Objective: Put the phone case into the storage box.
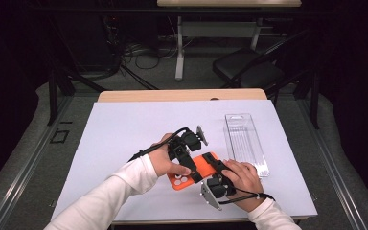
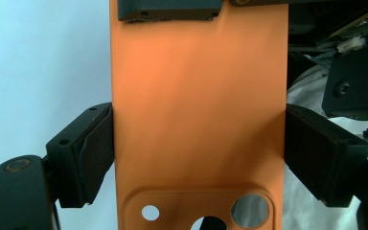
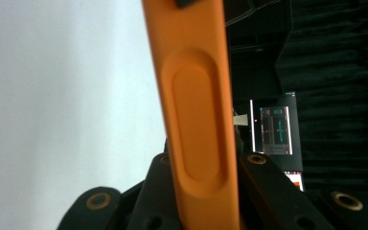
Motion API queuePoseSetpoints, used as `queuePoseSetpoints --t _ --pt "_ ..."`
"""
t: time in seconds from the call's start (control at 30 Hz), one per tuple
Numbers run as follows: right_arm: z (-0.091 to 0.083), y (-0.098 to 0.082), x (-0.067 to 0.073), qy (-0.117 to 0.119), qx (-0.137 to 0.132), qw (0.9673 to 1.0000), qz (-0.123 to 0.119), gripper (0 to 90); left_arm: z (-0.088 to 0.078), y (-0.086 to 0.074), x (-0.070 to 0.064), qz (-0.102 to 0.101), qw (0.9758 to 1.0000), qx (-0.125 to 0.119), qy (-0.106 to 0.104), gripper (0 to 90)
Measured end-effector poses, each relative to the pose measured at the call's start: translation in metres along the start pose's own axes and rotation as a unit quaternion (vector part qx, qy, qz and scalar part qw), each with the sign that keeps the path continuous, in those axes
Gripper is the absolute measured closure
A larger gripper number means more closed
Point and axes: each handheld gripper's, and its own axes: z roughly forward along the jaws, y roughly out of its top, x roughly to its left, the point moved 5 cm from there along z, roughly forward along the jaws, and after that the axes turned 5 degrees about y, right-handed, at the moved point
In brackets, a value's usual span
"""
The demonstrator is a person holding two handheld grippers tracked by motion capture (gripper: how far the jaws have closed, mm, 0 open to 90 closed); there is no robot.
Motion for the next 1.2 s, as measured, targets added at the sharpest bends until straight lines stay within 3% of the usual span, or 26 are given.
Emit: queuePoseSetpoints --t 0.43,1.2 --pt "0.0016 0.0005 0.0036 -0.013 0.001 0.9999 -0.011 87.1 0.0002 -0.0009 0.0011 -0.002 1.0 -0.002 -0.002 15.8" --pt "0.003 -0.0007 0.0017 -0.006 0.004 0.9998 -0.018 87.8 -0.002 -0.0016 0.0017 -0.006 0.9998 -0.019 0.006 13.7"
